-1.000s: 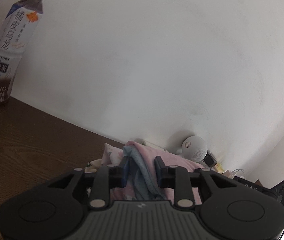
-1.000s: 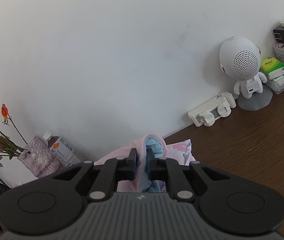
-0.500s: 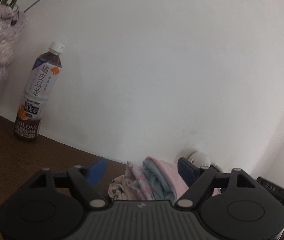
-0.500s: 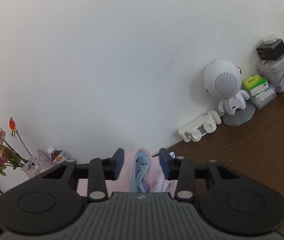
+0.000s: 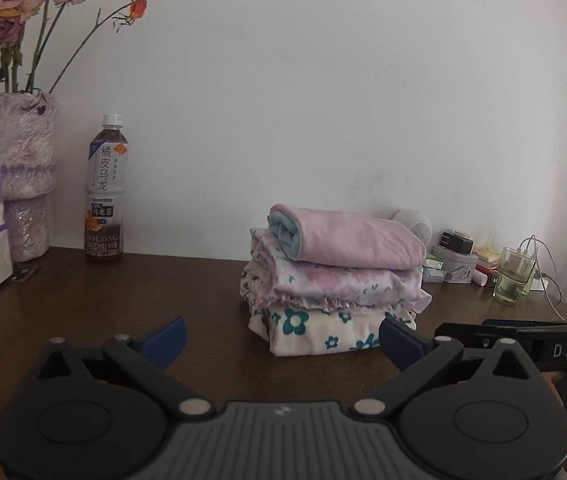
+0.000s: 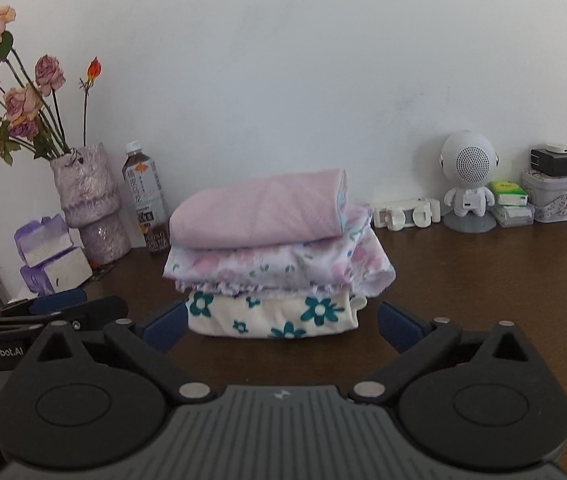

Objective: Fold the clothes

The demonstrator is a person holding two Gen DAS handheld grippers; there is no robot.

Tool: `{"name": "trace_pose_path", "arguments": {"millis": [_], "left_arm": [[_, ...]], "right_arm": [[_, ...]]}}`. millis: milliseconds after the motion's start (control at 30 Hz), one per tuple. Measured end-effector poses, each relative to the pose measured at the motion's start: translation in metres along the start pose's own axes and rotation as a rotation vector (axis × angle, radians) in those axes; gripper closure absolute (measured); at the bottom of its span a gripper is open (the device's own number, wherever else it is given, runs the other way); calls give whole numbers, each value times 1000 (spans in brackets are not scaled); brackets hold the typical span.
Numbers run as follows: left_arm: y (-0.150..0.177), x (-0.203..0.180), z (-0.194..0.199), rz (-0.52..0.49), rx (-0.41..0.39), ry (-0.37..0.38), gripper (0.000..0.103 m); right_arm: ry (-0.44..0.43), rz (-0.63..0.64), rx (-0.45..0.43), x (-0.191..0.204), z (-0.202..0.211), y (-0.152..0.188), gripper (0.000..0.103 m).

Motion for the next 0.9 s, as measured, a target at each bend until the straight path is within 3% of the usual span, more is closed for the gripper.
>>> {"name": "trace_pose_path", "arguments": {"millis": [200,433,533,800,900], "left_arm": [[32,-18,48,-26,32,-2,0],[77,-34,127,-54,73,-71,0],[100,-39,167,-87,42,-52,0],[140,-29,229,45,57,-74,0],[154,-30,243,39,41,-100,0]], "right_arm": [[27,27,27,21,43,43,0],[42,-4,59,36,112,91,0],[39,-7,56,46,144,115,0],[62,-9,89,74,195,175,0],[70,-10,108,82,203,193,0]]}}
Point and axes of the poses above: each gripper's, at about its wrist camera, not at the fingertips, and z roughly against the way its jaws point, x to its left, y to its underside, the point moved 2 cm from there along -z, roughly the way its jaws point, and after that the axes turned 11 degrees about x, right-handed, at the moved point
